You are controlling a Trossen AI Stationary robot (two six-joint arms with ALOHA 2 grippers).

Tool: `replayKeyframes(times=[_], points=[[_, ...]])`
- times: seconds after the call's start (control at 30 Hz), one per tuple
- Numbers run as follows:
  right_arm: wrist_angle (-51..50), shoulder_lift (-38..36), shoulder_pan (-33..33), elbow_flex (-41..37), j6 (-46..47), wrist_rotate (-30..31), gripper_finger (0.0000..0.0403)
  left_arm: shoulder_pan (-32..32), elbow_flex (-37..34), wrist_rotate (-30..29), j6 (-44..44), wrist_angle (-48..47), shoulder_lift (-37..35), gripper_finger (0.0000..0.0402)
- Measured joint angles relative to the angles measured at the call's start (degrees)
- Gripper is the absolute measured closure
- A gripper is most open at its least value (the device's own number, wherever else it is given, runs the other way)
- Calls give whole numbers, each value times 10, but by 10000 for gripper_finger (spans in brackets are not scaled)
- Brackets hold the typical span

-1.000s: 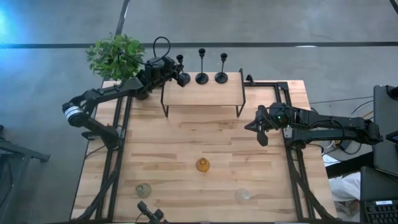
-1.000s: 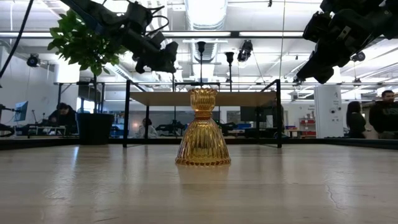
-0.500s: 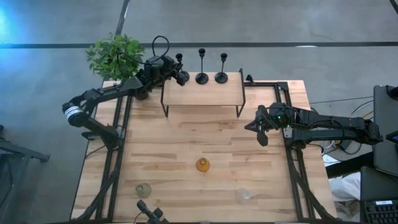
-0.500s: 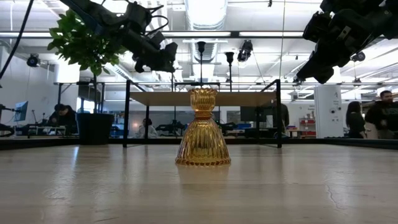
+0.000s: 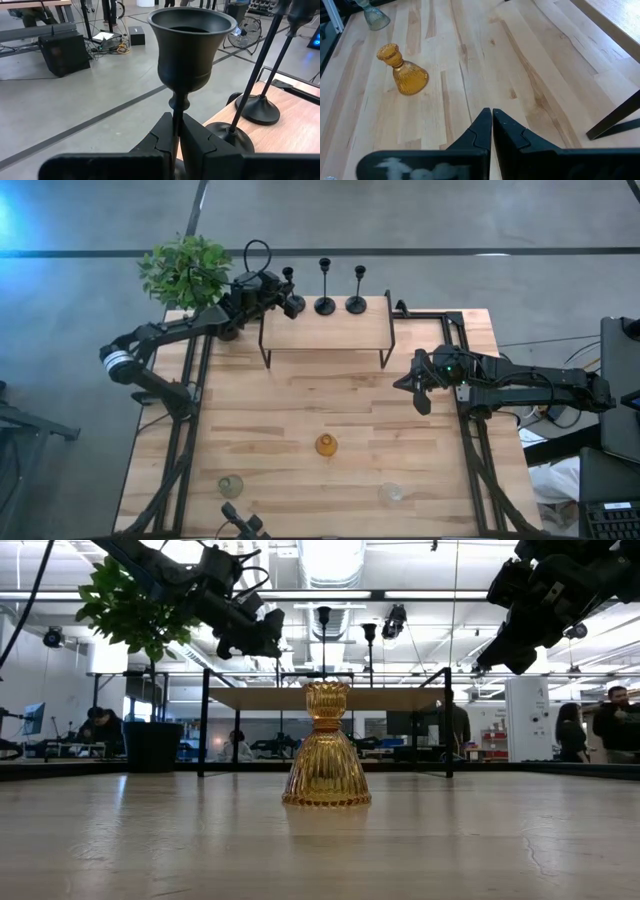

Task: Pick & Place candle stick holders
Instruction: Put the black candle holder on the shelf

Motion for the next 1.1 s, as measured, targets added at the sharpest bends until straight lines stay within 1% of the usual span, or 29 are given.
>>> replayKeyframes(times=[0.1, 0.27, 0.37, 0.63, 0.77, 1.1], points=[[0, 0, 0, 0, 0, 0, 390, 0, 0, 2, -3, 0, 0, 378], [0, 0, 0, 0, 0, 0, 390, 0, -2, 6, -5, -5, 0, 340], [0, 0, 0, 0, 0, 0, 390, 0, -2, 6, -5, -2, 0, 326], [0, 0, 0, 0, 0, 0, 390, 0, -2, 2, -5, -3, 0, 318], [0, 0, 0, 0, 0, 0, 390, 0, -2, 2, -3, -1, 0, 307], [0, 0, 0, 0, 0, 0, 390, 0, -2, 2, -4, -4, 0, 245]])
